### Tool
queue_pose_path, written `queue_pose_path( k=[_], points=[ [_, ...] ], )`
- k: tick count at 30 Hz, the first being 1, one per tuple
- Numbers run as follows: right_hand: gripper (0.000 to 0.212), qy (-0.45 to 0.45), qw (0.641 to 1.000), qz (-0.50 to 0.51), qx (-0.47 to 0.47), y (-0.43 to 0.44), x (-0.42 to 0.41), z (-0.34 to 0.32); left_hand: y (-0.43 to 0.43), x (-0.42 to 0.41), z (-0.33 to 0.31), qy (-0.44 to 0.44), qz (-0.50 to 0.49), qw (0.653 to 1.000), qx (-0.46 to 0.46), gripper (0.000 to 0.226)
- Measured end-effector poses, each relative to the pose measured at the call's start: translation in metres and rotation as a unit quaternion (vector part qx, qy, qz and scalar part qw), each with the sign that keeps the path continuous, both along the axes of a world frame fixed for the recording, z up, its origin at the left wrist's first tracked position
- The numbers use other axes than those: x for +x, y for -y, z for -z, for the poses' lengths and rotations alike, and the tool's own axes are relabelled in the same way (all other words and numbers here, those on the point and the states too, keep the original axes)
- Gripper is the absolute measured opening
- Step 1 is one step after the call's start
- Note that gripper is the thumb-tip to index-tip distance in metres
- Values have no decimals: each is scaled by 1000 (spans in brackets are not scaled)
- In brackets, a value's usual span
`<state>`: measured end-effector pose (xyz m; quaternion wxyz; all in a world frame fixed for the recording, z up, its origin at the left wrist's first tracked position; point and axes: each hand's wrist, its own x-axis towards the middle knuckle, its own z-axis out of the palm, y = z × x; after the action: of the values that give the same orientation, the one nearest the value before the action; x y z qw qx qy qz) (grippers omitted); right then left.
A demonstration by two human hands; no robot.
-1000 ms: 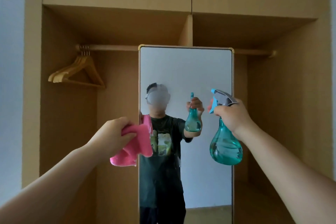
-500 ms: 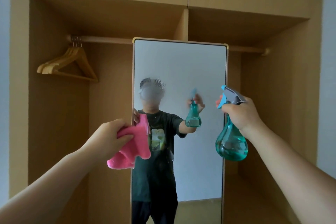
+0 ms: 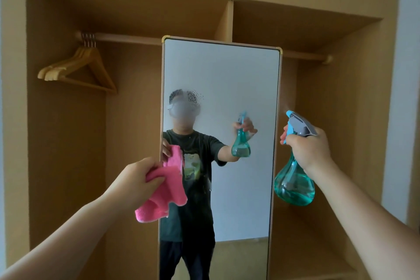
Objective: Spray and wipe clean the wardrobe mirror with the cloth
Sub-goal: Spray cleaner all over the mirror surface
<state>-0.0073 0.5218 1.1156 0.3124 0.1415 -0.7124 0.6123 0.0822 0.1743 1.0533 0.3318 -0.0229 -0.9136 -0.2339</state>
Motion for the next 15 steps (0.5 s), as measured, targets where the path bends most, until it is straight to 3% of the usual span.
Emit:
queue_pose_path(
  k=[5, 15],
  points=[
    [26, 11, 1000, -20, 2, -5, 7, 12, -1, 0, 16, 12, 14, 1000, 16, 15],
    [22, 72, 997, -25, 23, -4, 16, 60, 9, 5, 49, 45, 17, 998, 32, 12]
  ],
)
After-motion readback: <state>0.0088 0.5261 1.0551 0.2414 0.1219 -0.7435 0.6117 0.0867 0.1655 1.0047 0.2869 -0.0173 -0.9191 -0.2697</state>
